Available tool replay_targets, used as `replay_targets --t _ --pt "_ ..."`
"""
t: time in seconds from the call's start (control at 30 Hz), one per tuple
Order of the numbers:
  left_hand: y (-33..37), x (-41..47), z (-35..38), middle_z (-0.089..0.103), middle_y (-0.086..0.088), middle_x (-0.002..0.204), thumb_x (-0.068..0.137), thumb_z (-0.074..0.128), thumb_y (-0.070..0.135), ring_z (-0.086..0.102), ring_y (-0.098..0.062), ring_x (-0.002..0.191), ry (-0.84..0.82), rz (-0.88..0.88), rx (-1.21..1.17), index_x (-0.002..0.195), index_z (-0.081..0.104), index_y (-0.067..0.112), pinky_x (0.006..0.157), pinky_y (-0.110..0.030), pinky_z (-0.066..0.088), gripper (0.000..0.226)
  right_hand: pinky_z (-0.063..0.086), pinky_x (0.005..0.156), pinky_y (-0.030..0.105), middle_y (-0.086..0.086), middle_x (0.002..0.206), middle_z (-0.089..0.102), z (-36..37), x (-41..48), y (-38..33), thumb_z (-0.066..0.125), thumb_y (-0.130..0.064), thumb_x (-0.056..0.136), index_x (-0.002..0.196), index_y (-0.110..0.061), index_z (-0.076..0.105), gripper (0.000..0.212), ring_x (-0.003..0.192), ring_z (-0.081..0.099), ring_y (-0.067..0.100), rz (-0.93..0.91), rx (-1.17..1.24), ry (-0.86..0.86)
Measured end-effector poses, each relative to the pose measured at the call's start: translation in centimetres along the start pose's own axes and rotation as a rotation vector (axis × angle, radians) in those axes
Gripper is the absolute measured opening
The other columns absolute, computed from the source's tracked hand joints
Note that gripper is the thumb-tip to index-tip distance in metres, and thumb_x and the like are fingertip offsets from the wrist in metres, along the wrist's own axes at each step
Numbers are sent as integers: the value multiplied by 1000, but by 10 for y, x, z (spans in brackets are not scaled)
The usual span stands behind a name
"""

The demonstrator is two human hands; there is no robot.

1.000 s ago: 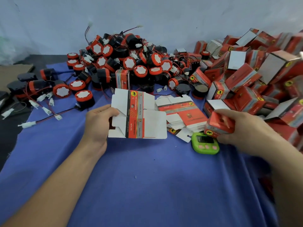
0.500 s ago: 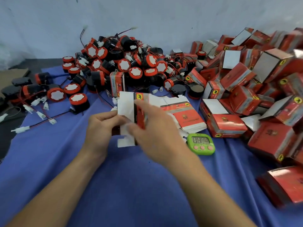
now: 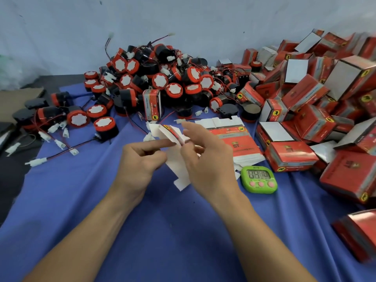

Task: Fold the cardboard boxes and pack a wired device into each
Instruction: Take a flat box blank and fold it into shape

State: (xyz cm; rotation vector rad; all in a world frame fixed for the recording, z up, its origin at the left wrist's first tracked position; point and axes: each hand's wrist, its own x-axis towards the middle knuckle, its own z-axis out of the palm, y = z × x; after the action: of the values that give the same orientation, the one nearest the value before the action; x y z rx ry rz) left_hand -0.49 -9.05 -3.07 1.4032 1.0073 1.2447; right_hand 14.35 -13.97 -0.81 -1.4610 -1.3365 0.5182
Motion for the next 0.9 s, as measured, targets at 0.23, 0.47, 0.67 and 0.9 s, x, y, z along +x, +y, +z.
replay_targets --t 0.23,0.47,0.67,0.9 --pt "10 -7 -1 42 -23 63 70 53 8 28 -21 58 72 57 44 97 85 27 51 -26 26 46 50 81 37 -12 113 69 -2 -14 -5 55 -44 87 140 -44 43 54 103 60 16 -131 -356 -163" --pt "13 -16 4 37 10 47 67 52 5 26 -6 48 72 183 110 75 82 33 48 -16 27 42 50 77 37 1 112 71 -8 -1 4 41 -20 103 138 -37 57 43 97 62 28 144 -232 19" --pt "13 -18 -7 49 21 150 71 64 35 44 -5 141 -84 353 232 151 45 27 109 -22 40 83 30 44 15 -16 55 52 -19 4 9 51 -9 92 61 -38 49 43 63 52 6 78 -149 32" --pt "10 -21 7 60 33 122 87 61 63 58 9 109 -42 362 486 124 56 45 88 -9 42 42 37 55 34 -1 60 54 -24 4 12 55 -11 85 70 -22 63 20 60 43 16 7 -91 -114"
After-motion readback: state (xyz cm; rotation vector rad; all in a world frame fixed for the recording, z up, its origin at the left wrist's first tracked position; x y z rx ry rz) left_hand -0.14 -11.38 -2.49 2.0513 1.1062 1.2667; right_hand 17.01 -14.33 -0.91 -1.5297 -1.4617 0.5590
